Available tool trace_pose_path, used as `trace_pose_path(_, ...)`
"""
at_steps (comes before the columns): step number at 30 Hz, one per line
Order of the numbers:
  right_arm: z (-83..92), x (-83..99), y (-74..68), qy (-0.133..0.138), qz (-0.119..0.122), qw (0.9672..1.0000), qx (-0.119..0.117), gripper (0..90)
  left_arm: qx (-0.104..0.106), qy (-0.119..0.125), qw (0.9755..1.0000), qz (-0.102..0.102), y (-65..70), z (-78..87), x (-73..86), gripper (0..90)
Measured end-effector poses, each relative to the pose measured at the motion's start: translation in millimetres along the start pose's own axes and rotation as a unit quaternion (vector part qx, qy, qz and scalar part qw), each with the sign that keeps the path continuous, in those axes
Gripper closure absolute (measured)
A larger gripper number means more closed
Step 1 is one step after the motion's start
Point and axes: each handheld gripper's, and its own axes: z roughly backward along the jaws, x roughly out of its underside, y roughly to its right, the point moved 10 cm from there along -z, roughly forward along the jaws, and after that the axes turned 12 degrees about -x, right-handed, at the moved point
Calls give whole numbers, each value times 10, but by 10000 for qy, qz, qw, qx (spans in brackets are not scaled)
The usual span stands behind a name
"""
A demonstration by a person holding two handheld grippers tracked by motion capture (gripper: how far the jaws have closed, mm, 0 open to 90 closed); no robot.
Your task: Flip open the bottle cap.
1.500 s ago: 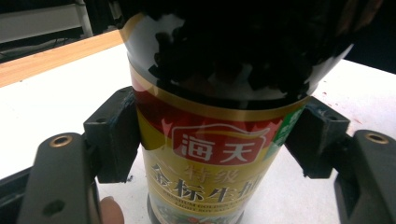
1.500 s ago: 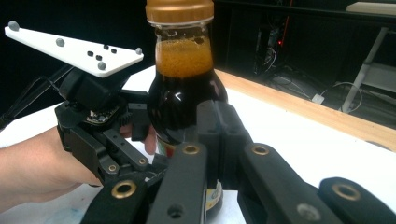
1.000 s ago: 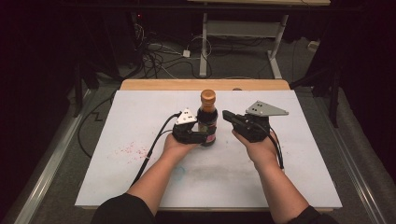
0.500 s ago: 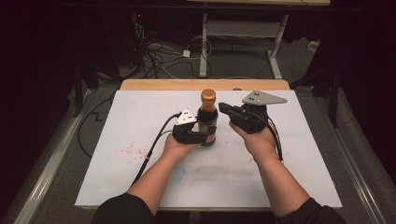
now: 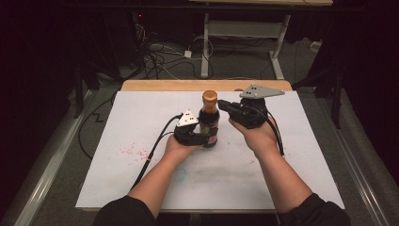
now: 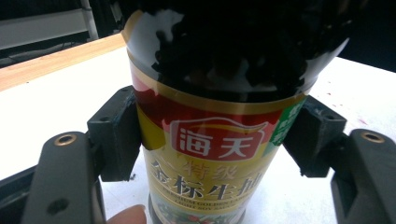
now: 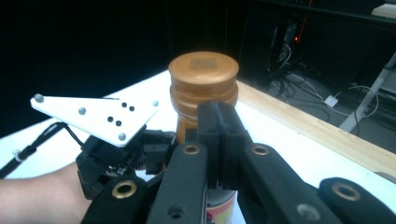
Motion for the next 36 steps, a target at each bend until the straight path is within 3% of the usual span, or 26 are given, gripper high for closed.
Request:
trace_pose_path(13,-33,-64,35,-163,154,9997,89,900,-6,32,10000,-30,5,-3,5,279)
trace_pose_path(20,-31,-80,41,-229,148,9996,93,900,-64,40,9998,-206,3,-3,29,290)
trace_pose_path(21,-34,-85,36,-276,172,9994,116,900,-17,-196,9980,-604,-39,35,83,292)
trace_pose_path(22,-34,-85,36,-276,172,9994,116,900,-74,15,9997,-245,-2,0,35,292)
trace_pose_path(23,-36,-88,34,-295,187,9993,125,900,-29,-152,9984,-547,-31,27,76,293)
trace_pose_path(24,-38,-91,33,-310,214,9992,135,900,-36,-188,9980,-610,-40,31,85,294)
trace_pose_path(25,-37,-92,36,-324,213,9991,146,900,-92,49,9997,-225,3,-9,34,295)
trace_pose_path(36,-44,-105,38,-340,248,9989,225,900,-151,58,9994,-295,-4,-17,44,302)
